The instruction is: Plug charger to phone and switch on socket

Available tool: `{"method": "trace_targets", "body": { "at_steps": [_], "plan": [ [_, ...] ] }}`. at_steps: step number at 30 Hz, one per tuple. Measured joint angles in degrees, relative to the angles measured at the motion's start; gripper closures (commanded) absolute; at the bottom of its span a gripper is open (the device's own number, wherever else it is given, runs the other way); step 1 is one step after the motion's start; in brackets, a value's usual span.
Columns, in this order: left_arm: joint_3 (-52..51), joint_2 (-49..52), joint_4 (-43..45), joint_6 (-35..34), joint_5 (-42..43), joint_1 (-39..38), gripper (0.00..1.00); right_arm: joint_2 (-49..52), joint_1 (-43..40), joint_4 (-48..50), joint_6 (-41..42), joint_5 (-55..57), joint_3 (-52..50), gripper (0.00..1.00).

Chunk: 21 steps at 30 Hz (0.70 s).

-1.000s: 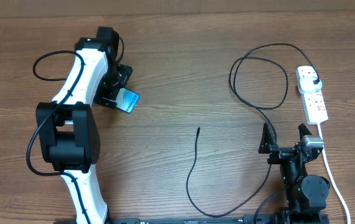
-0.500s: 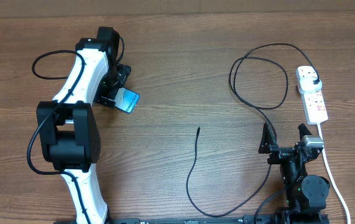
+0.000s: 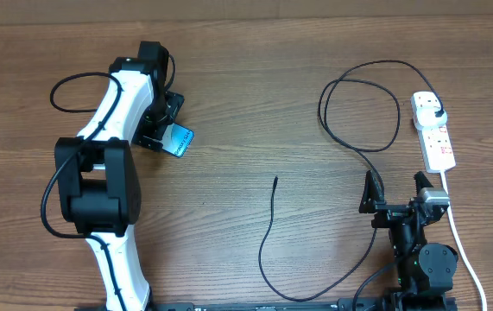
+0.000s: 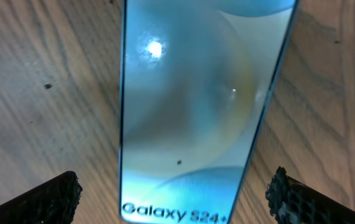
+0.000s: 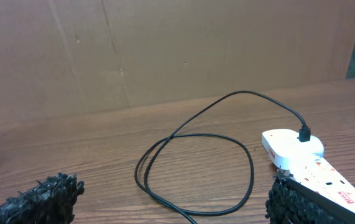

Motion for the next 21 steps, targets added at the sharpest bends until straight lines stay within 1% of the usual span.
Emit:
{"method": "trace_targets", "body": {
  "at_steps": [5, 21],
  "plan": [
    [-0.1, 1.5, 1.0, 0.0, 0.0, 0.0, 0.00, 0.0, 0.0, 0.0, 0.0, 0.0, 0.0, 0.00],
    [-0.2, 1.6, 1.8, 0.0, -1.1, 0.0, 0.00, 0.0, 0.0, 0.0, 0.0, 0.0, 0.0, 0.00]
  ]
}}
